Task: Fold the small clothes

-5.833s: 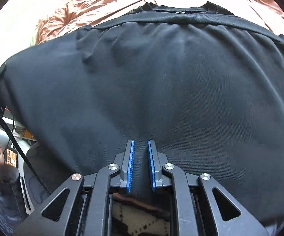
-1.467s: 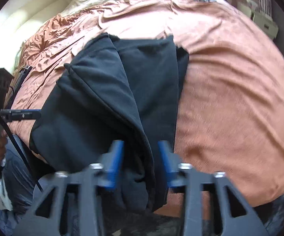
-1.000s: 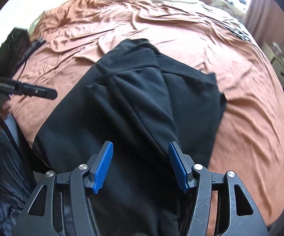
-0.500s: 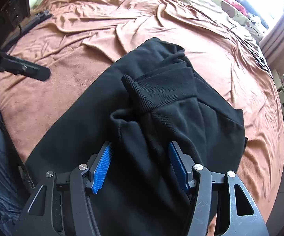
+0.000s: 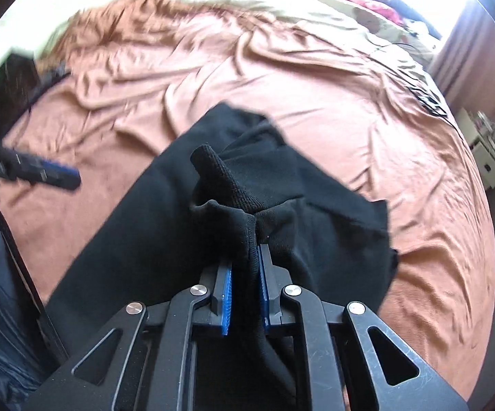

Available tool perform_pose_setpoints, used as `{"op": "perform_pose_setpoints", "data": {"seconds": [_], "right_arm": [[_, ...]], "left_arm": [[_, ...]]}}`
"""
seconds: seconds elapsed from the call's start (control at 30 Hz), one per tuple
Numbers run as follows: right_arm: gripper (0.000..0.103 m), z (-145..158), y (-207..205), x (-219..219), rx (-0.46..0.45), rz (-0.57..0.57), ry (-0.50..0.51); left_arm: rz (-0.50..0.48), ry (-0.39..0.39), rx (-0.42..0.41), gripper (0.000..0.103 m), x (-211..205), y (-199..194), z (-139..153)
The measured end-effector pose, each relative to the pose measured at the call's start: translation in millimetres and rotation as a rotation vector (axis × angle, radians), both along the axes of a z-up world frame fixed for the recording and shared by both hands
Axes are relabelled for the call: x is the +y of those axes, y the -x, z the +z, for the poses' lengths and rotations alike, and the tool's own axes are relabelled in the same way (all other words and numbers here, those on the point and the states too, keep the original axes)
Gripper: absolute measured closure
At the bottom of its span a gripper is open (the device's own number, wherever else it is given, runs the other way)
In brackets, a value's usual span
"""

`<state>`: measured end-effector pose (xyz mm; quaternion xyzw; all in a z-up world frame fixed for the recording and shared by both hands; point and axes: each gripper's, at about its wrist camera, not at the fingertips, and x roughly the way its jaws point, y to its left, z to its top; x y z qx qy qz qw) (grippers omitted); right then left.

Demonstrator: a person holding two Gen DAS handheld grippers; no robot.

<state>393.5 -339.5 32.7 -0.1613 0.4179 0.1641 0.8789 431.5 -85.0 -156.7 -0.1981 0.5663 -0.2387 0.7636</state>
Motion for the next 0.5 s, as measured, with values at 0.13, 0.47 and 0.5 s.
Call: {"op": "perform_pose_setpoints", "data": {"seconds": [0.13,0.47,0.5], "right_arm": [[0.094,17,-4,-29,-0.019,-0.041,-0.059],[0.096,15,-28,-89,0.006,-0.126,-0.187],[0.097,13,-32,-93,0.011,-0.133,-0.198]], "left_arm": [[-0.012,-0.004,-0.001,0.043,-14,-7,2],[-0.044,-0.027,-0.002,0.043,-48,-22,5],[-0.045,-0.028,0.001,0.043,-50,-24,5]]}}
